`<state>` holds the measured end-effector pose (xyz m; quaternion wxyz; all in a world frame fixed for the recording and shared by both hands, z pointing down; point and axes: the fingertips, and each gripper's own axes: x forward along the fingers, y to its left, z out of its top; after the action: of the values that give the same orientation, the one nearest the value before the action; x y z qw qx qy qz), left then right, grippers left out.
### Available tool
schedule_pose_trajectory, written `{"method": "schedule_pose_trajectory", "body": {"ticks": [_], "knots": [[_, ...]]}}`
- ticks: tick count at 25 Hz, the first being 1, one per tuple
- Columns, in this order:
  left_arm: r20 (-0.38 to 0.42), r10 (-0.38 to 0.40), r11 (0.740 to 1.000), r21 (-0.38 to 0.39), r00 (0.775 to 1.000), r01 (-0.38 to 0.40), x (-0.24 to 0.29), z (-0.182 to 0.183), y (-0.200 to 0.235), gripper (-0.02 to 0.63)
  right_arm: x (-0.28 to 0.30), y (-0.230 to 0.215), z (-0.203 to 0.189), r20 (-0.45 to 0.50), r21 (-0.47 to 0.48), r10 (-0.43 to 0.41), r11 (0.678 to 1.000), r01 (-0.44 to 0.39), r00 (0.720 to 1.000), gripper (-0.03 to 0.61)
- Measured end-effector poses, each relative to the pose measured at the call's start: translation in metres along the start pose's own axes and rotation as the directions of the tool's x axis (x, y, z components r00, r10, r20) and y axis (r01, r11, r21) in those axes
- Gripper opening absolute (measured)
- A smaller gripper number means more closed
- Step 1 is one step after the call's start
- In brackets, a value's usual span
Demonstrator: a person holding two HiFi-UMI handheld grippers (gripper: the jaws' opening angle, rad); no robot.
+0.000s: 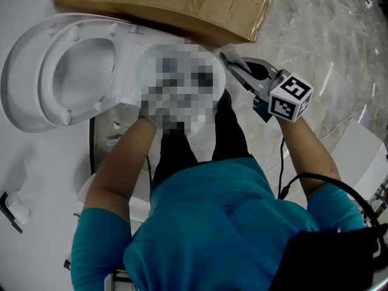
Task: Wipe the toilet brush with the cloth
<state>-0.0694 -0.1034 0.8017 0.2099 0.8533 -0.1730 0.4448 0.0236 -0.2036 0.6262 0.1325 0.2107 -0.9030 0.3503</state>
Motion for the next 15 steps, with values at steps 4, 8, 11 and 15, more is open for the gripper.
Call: {"method": "schedule_pose_trajectory", "body": {"ticks": [4, 8, 11, 15], "knots": [[-0.132, -0.003, 0.963, 0.268, 0.991, 0.039, 0.085, -0.032, -0.011, 0.272, -0.007, -0.033, -0.057, -0.036, 0.031, -0.016, 0.999, 0.017, 0.999, 0.018], [-0.232, 0.022, 0.827, 0.550, 0.972, 0.112, 0.159, -0.062, -0.019, 0.291, -0.020, -0.057, -0.108, -0.052, 0.074, -0.036, 0.996, 0.040, 0.998, 0.018], [-0.309, 0.032, 0.722, 0.664, 0.950, 0.192, 0.207, -0.084, -0.020, 0.295, -0.028, -0.075, -0.138, -0.056, 0.100, -0.051, 0.993, 0.056, 0.997, 0.018], [-0.387, 0.055, 0.605, 0.746, 0.920, 0.278, 0.253, -0.109, -0.016, 0.299, -0.035, -0.091, -0.166, -0.052, 0.127, -0.069, 0.989, 0.075, 0.996, 0.018]]}}
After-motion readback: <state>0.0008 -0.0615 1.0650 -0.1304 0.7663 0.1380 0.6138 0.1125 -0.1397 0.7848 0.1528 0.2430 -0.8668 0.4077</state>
